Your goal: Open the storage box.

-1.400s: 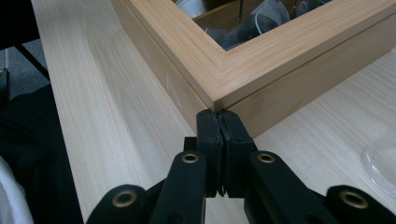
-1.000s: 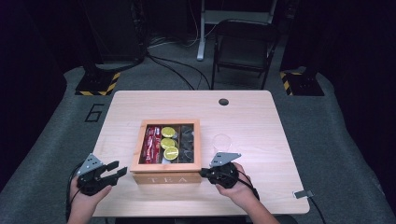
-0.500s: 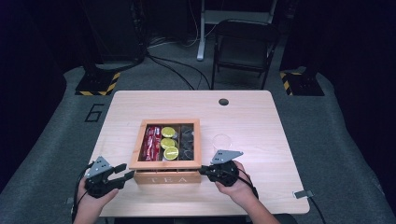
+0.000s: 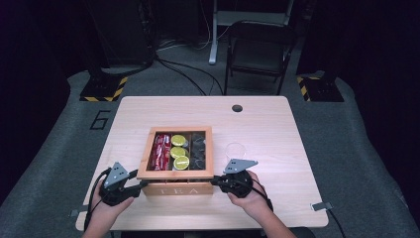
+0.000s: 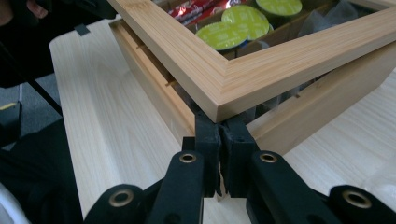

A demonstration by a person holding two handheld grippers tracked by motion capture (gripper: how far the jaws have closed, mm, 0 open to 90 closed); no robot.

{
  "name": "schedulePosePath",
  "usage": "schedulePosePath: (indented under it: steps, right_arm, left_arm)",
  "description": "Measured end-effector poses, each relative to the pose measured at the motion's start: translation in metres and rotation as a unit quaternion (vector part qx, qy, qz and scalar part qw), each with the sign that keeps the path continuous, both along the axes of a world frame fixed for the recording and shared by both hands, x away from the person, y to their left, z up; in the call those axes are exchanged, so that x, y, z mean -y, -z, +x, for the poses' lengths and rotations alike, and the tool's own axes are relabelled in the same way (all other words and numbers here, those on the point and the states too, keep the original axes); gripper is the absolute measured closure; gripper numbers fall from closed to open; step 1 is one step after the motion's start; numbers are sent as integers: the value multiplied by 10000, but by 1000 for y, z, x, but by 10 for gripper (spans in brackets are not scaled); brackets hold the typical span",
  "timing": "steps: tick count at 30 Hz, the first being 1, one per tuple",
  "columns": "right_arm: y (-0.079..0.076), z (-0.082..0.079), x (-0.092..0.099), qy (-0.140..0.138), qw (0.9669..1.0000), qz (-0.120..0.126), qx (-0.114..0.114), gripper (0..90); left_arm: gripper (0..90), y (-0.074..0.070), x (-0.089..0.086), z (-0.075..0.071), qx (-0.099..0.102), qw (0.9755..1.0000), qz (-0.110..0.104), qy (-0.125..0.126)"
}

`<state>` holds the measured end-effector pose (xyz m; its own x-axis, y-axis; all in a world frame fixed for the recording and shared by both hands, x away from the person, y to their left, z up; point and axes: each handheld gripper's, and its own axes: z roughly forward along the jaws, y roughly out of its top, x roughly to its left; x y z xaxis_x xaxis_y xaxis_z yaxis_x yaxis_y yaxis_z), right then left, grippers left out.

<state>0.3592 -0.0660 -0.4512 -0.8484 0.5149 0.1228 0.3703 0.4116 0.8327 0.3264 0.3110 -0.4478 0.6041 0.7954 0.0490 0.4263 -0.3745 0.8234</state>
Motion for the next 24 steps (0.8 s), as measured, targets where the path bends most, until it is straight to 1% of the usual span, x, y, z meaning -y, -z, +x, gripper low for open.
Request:
schedulePosePath:
  steps: [2, 3, 4, 5, 6, 7, 8, 9, 10, 11, 12, 13, 15, 16, 17, 18, 19, 20, 22, 23, 24]
  right_arm:
    - [-2, 0, 0, 30, 9999, 53, 83, 816]
    - [-6, 0, 1, 133, 9998, 99, 111, 771]
    - [-6, 0, 1, 133, 9998, 99, 111, 771]
    - [-7, 1, 1, 134, 9997, 124, 167, 746]
    - [-8, 1, 0, 216, 9995, 115, 176, 712]
    - [-10, 2, 0, 226, 9995, 97, 199, 690]
    - [-11, 3, -1, 249, 9994, 72, 228, 665]
    - [-14, 4, -1, 282, 9993, 44, 250, 617]
    - [-14, 4, -1, 282, 9993, 44, 250, 617]
    - [-18, 6, -2, 341, 9990, 21, 291, 601]
    - [-18, 6, -2, 341, 9990, 21, 291, 601]
    - [-22, 8, -3, 355, 9988, -48, 330, 557]
    - [-24, 9, -2, 359, 9988, -54, 339, 544]
    - [-26, 10, -3, 355, 9986, -42, 385, 540]
    - [-32, 13, -4, 310, 9982, -120, 508, 524]
    - [-32, 13, -4, 310, 9982, -120, 508, 524]
    - [-35, 13, -6, 376, 9977, -117, 546, 515]
    - [-41, 15, -6, 387, 9971, -120, 649, 505]
    - [-44, 16, -7, 418, 9970, -96, 652, 501]
    - [-49, 19, -7, 433, 9967, -40, 681, 494]
    - [-51, 21, -7, 458, 9968, -12, 652, 489]
  left_arm:
    - [503, -2, 0, 1, -13, 10000, -88, -28]
    - [503, -4, -1, 1, -32, 9998, -170, -46]
    - [503, -4, -1, 1, 4, 9997, -226, -77]
    - [503, -6, -1, 2, -16, 9997, -223, -68]
    - [501, -7, -1, 2, -1, 9998, -201, -86]
    - [494, -8, 0, 3, 55, 9998, -174, -128]
    - [493, -9, 0, 3, 23, 9999, -133, -104]
    - [488, -11, 0, 4, 31, 9998, -106, -136]
    - [488, -13, 0, 5, 55, 9998, -108, -163]
    - [462, -16, 0, 7, 134, 9997, -74, -201]
    - [440, -16, 0, 7, 134, 9997, -74, -201]
    - [431, -17, 0, 8, 115, 9997, -50, -219]
    - [432, -20, 1, 9, 181, 9996, -83, -215]
    - [432, -22, 1, 10, 228, 9995, -104, -194]
    - [436, -26, 1, 12, 325, 9992, -157, -187]
    - [436, -26, 1, 12, 325, 9992, -157, -187]
    - [436, -29, 1, 13, 345, 9991, -162, -185]
    - [435, -34, 0, 16, 395, 9987, -242, -195]
    - [436, -36, 0, 17, 401, 9987, -261, -201]
    - [436, -42, 0, 20, 463, 9982, -317, -226]
    - [438, -45, 0, 21, 478, 9982, -308, -208]
